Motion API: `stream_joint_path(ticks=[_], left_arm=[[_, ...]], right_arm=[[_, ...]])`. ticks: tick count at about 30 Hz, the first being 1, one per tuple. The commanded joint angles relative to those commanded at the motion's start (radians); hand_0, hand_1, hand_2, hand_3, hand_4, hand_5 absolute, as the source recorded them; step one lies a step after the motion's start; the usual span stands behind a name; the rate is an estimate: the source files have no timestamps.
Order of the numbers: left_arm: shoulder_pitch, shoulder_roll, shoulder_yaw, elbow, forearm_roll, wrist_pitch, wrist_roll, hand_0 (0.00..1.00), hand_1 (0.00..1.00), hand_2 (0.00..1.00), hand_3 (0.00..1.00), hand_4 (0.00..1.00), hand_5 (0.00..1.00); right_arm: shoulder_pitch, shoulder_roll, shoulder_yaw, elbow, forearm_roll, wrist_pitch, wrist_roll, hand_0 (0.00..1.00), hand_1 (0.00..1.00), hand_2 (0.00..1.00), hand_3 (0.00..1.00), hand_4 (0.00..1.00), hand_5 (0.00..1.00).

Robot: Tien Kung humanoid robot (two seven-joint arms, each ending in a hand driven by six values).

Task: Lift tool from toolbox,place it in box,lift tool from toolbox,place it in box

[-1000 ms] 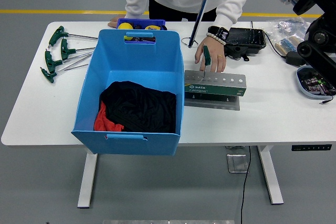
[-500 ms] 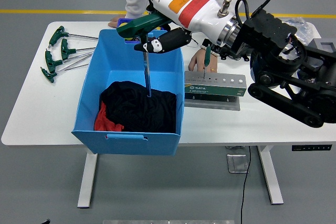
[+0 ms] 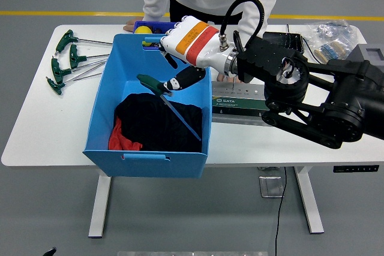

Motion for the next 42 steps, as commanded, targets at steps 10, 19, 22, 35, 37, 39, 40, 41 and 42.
stream_joint_path(ticks=[10, 19, 22, 35, 37, 39, 40, 41, 42], left_arm=[[0.000, 0.001, -0.003, 0.000, 0.002, 0.002, -0.002, 0.742, 0.763, 0.765, 0.697, 0.705, 0.645], [0.001, 0.000, -0.003, 0.000, 0.005, 0.002, 0.001, 0.739, 0.760, 0.761, 0.695, 0.704, 0.643], [0.001, 0.000, -0.001, 0.000, 0.006, 0.001, 0.002, 0.739, 0.760, 0.761, 0.695, 0.704, 0.643], [-0.016, -0.002, 0.006, 0.000, 0.010, 0.002, 0.002, 0.738, 0.755, 0.758, 0.698, 0.705, 0.641], [-0.022, -0.001, 0.006, 0.000, 0.014, 0.002, 0.003, 0.738, 0.755, 0.758, 0.698, 0.705, 0.641], [-0.028, -0.001, 0.006, 0.000, 0.019, 0.002, 0.004, 0.738, 0.755, 0.758, 0.698, 0.705, 0.641], [-0.031, 0.000, 0.007, 0.000, 0.020, 0.002, 0.004, 0.738, 0.755, 0.758, 0.698, 0.705, 0.641], [-0.034, 0.000, 0.007, 0.000, 0.021, 0.002, 0.004, 0.738, 0.754, 0.757, 0.698, 0.706, 0.641], [-0.037, 0.000, 0.008, 0.000, 0.024, 0.002, 0.004, 0.738, 0.754, 0.757, 0.698, 0.706, 0.641]], right_arm=[[-0.016, -0.011, 0.018, -0.011, 0.007, -0.001, 0.002, 0.593, 0.538, 0.629, 0.606, 0.967, 0.684], [-0.029, -0.022, 0.044, -0.075, -0.022, -0.006, 0.029, 0.609, 0.567, 0.650, 0.608, 0.989, 0.662], [-0.029, -0.014, 0.039, -0.126, -0.032, -0.006, 0.058, 0.609, 0.567, 0.650, 0.608, 0.989, 0.662], [0.008, 0.108, -0.031, -0.438, 0.069, -0.010, 0.181, 0.764, 0.685, 0.727, 0.608, 0.998, 0.680], [0.019, 0.131, -0.042, -0.485, 0.080, -0.009, 0.195, 0.764, 0.685, 0.727, 0.608, 0.998, 0.680], [0.026, 0.153, -0.049, -0.531, 0.092, -0.005, 0.205, 0.764, 0.685, 0.727, 0.608, 0.998, 0.680], [0.028, 0.161, -0.051, -0.549, 0.097, -0.004, 0.208, 0.764, 0.685, 0.727, 0.608, 0.998, 0.680], [0.030, 0.169, -0.054, -0.568, 0.102, -0.001, 0.211, 0.778, 0.684, 0.723, 0.605, 0.998, 0.689], [0.032, 0.177, -0.056, -0.586, 0.105, 0.002, 0.212, 0.778, 0.684, 0.723, 0.605, 0.998, 0.689]])
